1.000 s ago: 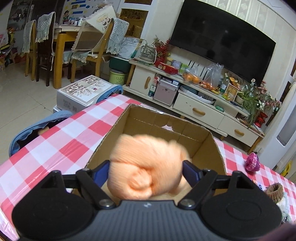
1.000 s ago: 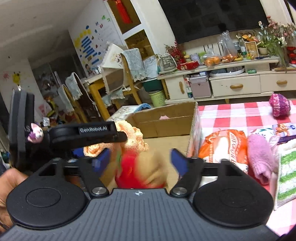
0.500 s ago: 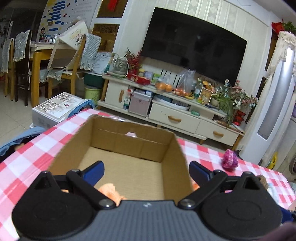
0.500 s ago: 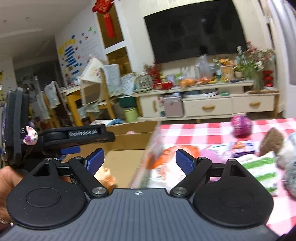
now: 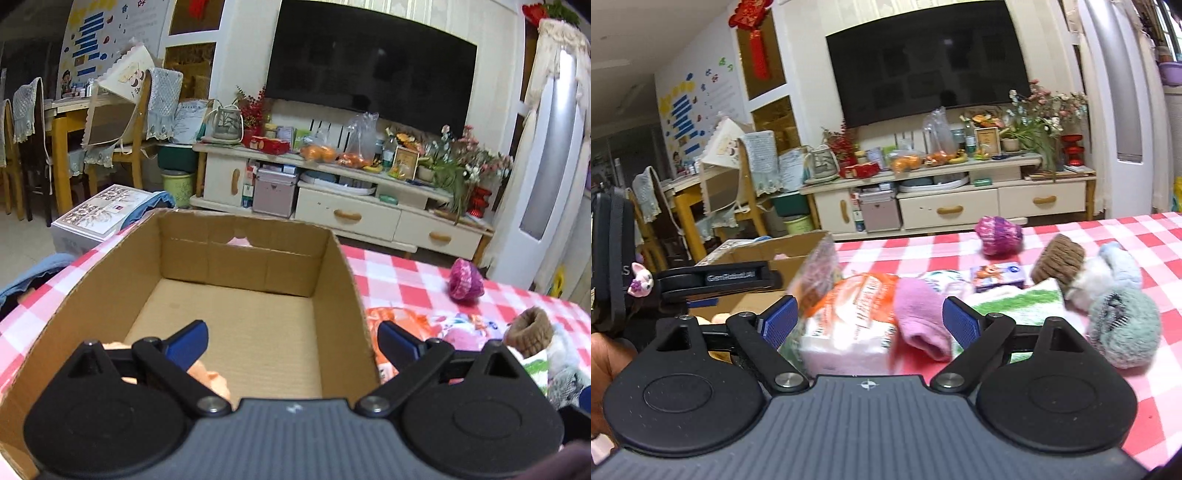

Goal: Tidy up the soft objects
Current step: 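Move left tool to striped sponge cloth while right tool approaches teal plush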

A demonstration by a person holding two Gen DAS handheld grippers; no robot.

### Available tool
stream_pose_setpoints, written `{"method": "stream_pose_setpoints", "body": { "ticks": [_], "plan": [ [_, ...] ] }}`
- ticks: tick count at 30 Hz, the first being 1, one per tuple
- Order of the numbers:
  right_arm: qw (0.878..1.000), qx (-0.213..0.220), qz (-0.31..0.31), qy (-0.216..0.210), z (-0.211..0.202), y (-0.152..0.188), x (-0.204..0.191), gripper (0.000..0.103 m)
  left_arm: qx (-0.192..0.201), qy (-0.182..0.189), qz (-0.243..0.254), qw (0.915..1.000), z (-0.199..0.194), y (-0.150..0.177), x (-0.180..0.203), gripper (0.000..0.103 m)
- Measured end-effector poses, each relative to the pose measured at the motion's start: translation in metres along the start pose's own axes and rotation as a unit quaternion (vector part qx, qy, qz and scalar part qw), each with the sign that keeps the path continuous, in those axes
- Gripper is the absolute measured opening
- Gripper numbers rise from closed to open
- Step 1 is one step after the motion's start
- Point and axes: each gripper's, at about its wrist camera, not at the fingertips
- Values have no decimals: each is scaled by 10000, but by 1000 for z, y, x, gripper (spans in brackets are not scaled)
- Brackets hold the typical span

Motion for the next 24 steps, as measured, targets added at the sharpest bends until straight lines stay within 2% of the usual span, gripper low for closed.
{"method": "stream_pose_setpoints", "body": {
  "ticks": [8,11,18,24],
  "plan": [
    [9993,-103,91,348,-3,12,17,103,-259,-291,51,9992,-6,-6,-15,98],
    [9987,-105,112,479,-6,14,21,103,-154,-378,-130,9991,-11,-8,-18,98],
    [9967,8,96,810,-18,22,28,103,166,5,-290,9994,-23,-11,-3,98],
    [9933,-23,160,1141,-18,28,36,103,316,357,133,9988,-31,-4,30,98]
  ]
}}
Point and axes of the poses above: each gripper's, at about its wrist camera, not at the fingertips, and z roughly the way its jaws point, x to its right, y to its underside, and after that the axes turned 14 degrees about -z, right-handed
